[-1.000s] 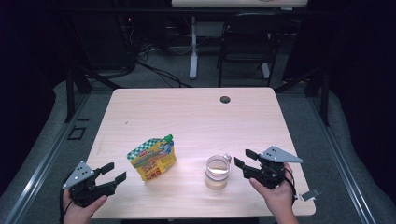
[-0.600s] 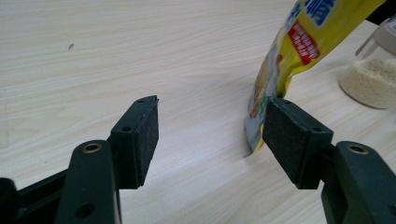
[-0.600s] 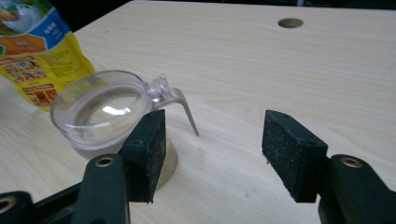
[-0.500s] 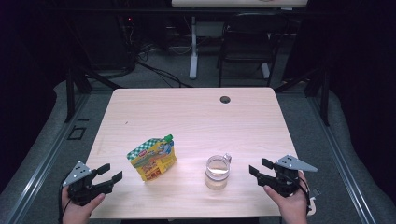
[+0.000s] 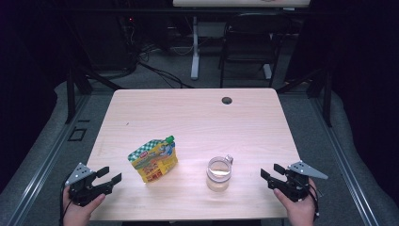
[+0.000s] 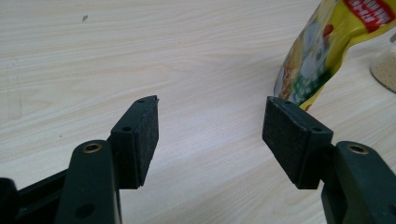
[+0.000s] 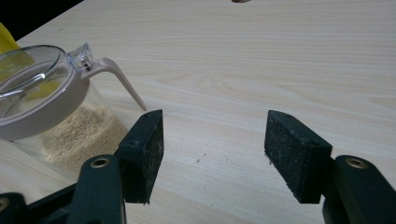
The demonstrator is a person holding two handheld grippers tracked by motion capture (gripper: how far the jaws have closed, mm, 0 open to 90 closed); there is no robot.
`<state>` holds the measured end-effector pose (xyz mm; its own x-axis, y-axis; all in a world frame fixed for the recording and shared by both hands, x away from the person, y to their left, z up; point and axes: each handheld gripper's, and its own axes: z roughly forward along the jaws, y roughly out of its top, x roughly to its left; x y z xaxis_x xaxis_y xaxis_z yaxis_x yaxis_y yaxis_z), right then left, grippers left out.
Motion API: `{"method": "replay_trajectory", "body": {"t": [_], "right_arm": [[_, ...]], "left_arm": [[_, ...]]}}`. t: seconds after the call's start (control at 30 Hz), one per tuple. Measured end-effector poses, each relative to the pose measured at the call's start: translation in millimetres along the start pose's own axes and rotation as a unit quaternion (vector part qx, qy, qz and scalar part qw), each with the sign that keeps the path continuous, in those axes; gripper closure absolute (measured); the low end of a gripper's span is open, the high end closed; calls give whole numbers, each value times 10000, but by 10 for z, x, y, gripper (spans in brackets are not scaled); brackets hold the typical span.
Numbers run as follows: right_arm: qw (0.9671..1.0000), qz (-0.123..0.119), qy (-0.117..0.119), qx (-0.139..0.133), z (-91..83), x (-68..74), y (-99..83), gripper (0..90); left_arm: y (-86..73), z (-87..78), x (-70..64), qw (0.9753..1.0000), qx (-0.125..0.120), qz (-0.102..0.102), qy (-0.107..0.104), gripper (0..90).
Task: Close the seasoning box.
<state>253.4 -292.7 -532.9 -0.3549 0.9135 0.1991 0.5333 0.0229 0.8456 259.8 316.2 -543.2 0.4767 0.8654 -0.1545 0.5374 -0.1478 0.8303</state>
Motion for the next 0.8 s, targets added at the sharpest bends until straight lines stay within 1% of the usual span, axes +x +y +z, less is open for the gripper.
{"method": "replay_trajectory", "body": {"t": [0.1,0.23,0.27,0.33,0.4,0.47,0.53,0.6,0.7,0.73,0.8], "right_arm": [[10000,-9,26,22,11,-7,-13,376],[10000,-36,-56,23,22,-25,-37,377],[10000,-19,-66,21,25,-32,-44,377],[9999,3,-121,44,42,-55,-67,377],[9999,25,-118,30,52,-60,-74,377],[9999,95,-93,17,80,-65,-91,377],[9999,94,-90,30,89,-60,-93,377],[9999,100,-5,27,128,-34,-96,377],[9999,65,45,83,160,-13,-101,379],[9999,44,55,97,175,1,-103,379],[9998,-54,72,165,196,25,-104,379]], "left_arm": [[-9,25,13,10000,57,12,13,367],[-24,63,32,10000,91,-17,-25,367],[-28,72,39,9999,128,7,-22,367],[-37,96,46,9999,168,-31,-24,367],[-42,107,48,9999,158,-45,-32,368],[-49,135,41,9998,198,-37,-42,367],[-51,145,34,9997,223,-34,-45,367],[-51,176,13,9995,308,48,-33,367],[-51,192,3,9994,326,77,-41,367],[-48,194,3,9992,373,125,-39,367],[-53,208,-6,9991,384,152,-12,367]]}}
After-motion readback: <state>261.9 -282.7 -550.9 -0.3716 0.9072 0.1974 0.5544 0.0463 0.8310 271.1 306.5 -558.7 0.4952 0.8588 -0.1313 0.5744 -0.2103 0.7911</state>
